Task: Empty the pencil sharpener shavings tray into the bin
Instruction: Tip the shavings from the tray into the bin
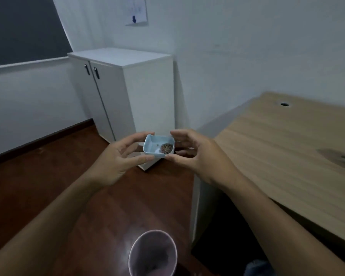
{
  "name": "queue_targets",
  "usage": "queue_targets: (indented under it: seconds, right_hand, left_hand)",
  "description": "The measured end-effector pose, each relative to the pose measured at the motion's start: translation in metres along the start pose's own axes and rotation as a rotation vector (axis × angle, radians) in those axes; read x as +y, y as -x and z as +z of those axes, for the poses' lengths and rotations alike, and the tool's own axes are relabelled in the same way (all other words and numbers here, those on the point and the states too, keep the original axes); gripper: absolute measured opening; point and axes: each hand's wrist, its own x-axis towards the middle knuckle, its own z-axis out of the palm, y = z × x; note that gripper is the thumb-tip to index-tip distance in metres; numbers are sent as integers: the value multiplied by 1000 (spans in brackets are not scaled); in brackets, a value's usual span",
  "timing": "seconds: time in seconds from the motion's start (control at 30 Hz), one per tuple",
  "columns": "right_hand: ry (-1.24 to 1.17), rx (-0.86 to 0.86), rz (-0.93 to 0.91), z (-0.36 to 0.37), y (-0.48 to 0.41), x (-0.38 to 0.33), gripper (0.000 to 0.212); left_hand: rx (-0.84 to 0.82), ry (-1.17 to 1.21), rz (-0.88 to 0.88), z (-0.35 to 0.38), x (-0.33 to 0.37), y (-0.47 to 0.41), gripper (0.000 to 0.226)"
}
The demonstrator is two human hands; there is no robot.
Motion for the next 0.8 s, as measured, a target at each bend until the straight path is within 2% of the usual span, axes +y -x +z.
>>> queue_targets:
  seconds: [0.13, 0.37, 0.6, 0.7, 0.8]
  right_hand:
    - [-37, -77, 82, 48, 0, 29, 60]
    - [-111, -242, 253, 119, 21, 80, 60]
    - [-274, -294, 451, 184, 62, 145, 60]
    - [-312, -282, 555, 200, 84, 169, 47]
    - [-382, -293, 666, 203, 99, 186, 44]
  left_hand:
    - [82, -19, -88, -13, -41, 25, 65]
    - [125, -75, -273, -19, -113, 79, 65]
    - [175, -35, -487, -1, -194, 126, 64]
    - [150, -78, -553, 11, -217, 141, 64]
    - [108, -101, -616, 25, -231, 149, 63]
